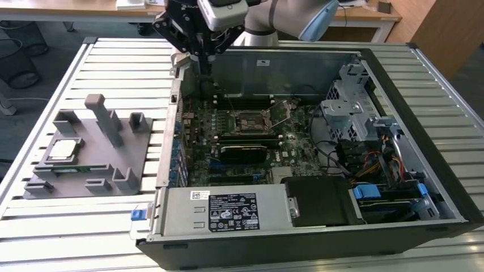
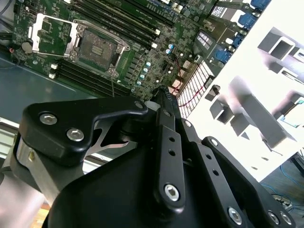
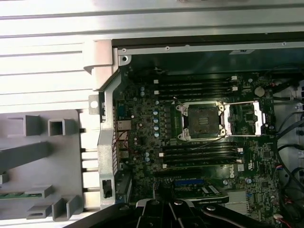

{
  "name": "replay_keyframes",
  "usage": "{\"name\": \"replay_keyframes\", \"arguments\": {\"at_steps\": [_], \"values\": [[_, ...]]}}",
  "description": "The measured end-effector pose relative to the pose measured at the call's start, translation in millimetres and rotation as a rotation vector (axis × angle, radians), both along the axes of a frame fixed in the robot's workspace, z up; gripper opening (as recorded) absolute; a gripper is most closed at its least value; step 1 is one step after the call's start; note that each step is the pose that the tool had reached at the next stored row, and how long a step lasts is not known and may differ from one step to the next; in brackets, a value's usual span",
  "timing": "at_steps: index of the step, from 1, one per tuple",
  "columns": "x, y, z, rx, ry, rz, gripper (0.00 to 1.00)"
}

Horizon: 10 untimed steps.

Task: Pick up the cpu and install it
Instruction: 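Reach for the cpu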

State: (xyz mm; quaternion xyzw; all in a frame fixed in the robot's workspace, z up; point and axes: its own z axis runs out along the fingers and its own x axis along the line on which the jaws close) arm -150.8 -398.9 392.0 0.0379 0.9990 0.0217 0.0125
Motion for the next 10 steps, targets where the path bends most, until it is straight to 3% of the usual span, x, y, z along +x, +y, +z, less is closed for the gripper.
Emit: {"name": "replay_keyframes", "arguments": {"at_steps": [10], "values": [[-3.6, 0.0, -0.2, 0.0000, 0.0000, 0.000, 0.11]]}}
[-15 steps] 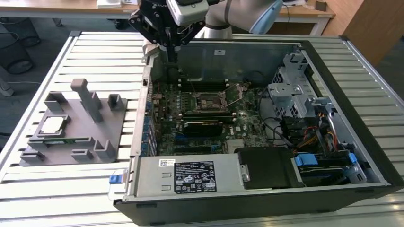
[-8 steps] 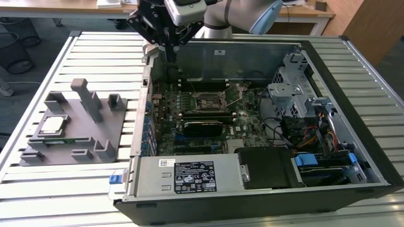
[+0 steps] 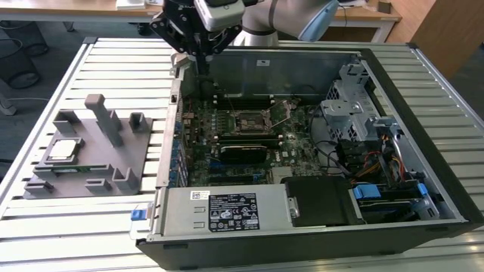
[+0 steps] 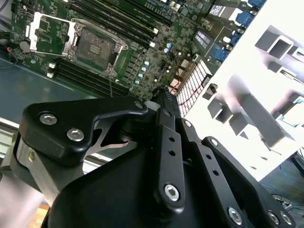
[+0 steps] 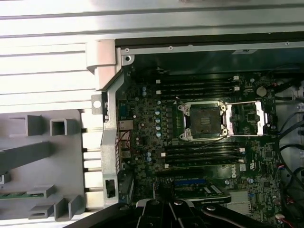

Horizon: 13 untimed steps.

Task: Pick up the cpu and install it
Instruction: 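Reach for the cpu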

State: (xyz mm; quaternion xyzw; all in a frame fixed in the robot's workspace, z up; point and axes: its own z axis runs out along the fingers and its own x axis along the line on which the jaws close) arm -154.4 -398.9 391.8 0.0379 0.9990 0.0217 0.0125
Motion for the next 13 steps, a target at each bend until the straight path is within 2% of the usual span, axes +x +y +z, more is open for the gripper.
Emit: {"name": "replay_keyframes", "arguments": {"at_steps": [13], "values": [[-7.9, 0.0, -0.5, 0.0000, 0.0001, 0.000, 0.11]]}}
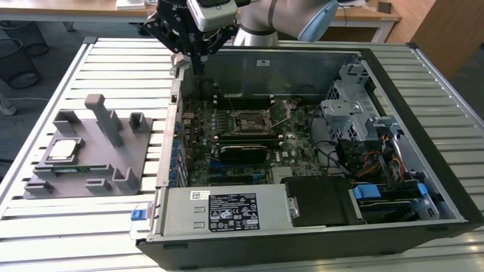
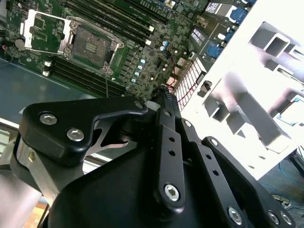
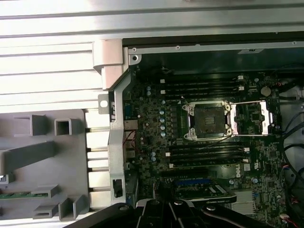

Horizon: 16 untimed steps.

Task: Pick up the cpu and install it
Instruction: 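Reach for the cpu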

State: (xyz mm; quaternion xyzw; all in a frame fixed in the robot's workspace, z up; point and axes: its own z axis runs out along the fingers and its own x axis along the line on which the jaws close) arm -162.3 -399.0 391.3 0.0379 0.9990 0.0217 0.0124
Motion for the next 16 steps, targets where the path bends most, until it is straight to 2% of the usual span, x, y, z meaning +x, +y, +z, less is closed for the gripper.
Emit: {"name": "replay_keyframes", "arguments": {"at_steps": [16], "values": [[-12.8, 0.0, -0.6, -0.0001, 0.0002, 0.000, 0.11]]}}
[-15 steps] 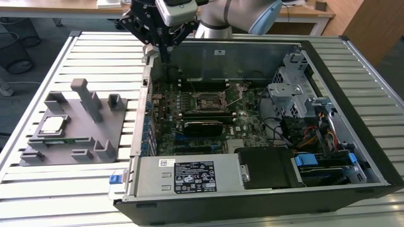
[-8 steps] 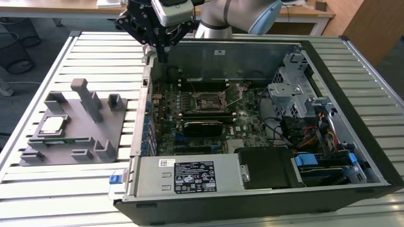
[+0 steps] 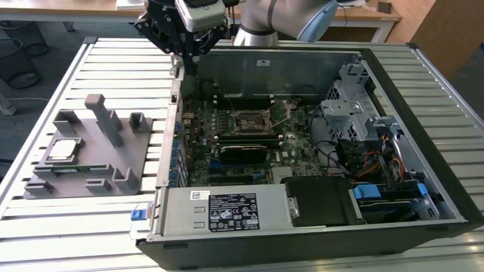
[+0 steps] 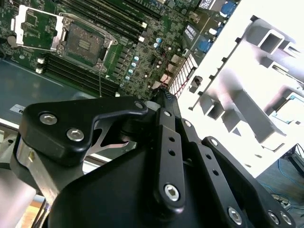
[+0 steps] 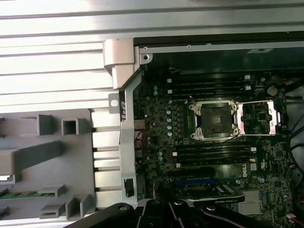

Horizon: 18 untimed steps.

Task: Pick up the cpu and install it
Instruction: 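Reach for the cpu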

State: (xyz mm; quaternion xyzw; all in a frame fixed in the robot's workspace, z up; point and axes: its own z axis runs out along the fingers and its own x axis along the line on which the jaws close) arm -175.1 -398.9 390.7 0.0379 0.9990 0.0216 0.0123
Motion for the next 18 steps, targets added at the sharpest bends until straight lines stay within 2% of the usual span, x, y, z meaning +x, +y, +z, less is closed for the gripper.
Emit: {"name": "replay_keyframes", "arguments": {"at_steps": [18], "values": [[-25.2, 0.0, -1.4, 0.0001, 0.0031, 0.000, 0.11]]}}
